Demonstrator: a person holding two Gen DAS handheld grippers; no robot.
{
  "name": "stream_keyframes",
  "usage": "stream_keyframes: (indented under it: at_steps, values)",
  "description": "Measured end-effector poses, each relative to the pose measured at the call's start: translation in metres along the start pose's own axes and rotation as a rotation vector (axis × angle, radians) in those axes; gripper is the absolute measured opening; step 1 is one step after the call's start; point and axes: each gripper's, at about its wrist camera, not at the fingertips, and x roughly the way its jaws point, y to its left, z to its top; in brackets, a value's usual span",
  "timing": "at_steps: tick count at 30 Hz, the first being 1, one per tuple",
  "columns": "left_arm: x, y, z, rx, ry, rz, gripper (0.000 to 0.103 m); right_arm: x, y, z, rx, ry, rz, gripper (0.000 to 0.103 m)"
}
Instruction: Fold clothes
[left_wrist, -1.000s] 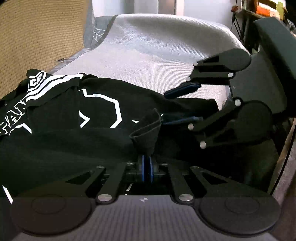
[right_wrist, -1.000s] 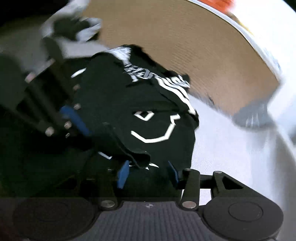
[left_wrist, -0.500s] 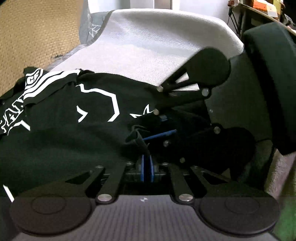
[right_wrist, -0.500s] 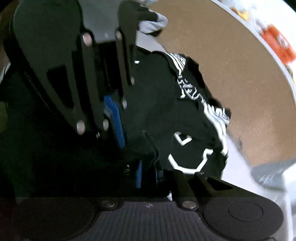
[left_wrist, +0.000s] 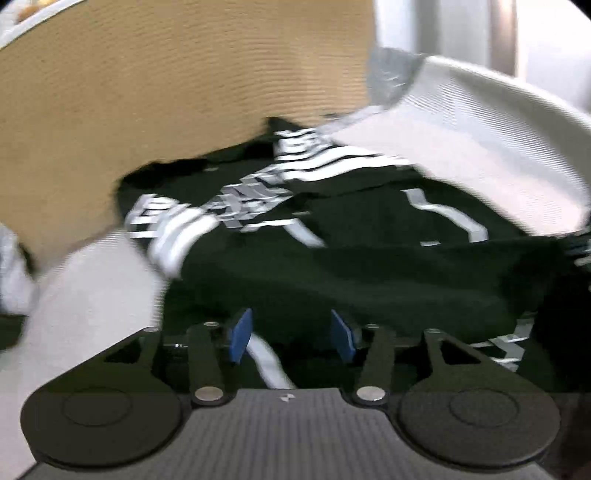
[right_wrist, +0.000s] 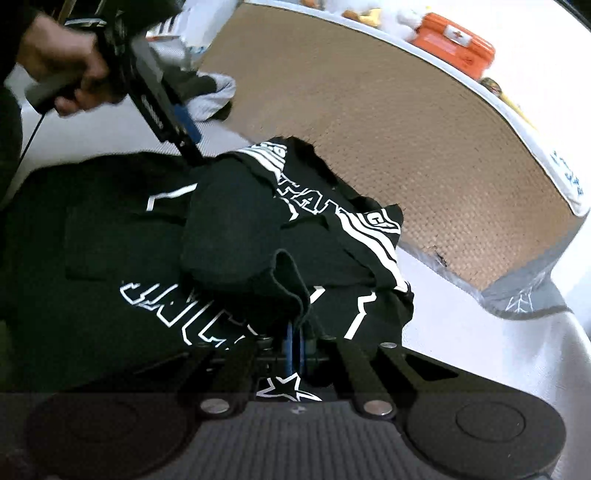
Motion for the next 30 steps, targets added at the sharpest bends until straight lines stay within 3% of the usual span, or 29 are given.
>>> stream_keyframes:
  at_steps: [2,6,9,14,22,30]
  values:
    - [0.017,0.018,0.000,0.003,0.030,0.050,0.054,-0.005,-0.004,0.003,0.023,-0.010,-0.005,0.004]
    - [0.045,0.033,-0.007,0.073,0.051,0.065,0.054,-0.016,-0.012,0.009,0.060,-0.028,-0.018,0.004]
    - [0.057,0.031,-0.005,0.108,0.028,0.066,0.057,-0.018,-0.017,0.011,0.057,-0.031,-0.036,0.004]
    - [0.066,0.040,-0.002,0.040,-0.025,0.029,0.062,-0.021,-0.026,0.008,0.071,-0.030,-0.057,0.004]
    - [0.088,0.049,0.001,-0.006,-0.025,0.085,0.066,-0.025,-0.037,0.003,0.091,-0.026,-0.086,0.004]
    - [0.086,0.042,0.002,0.093,-0.112,0.106,0.066,-0.029,-0.046,0.002,0.120,-0.031,-0.098,0.004]
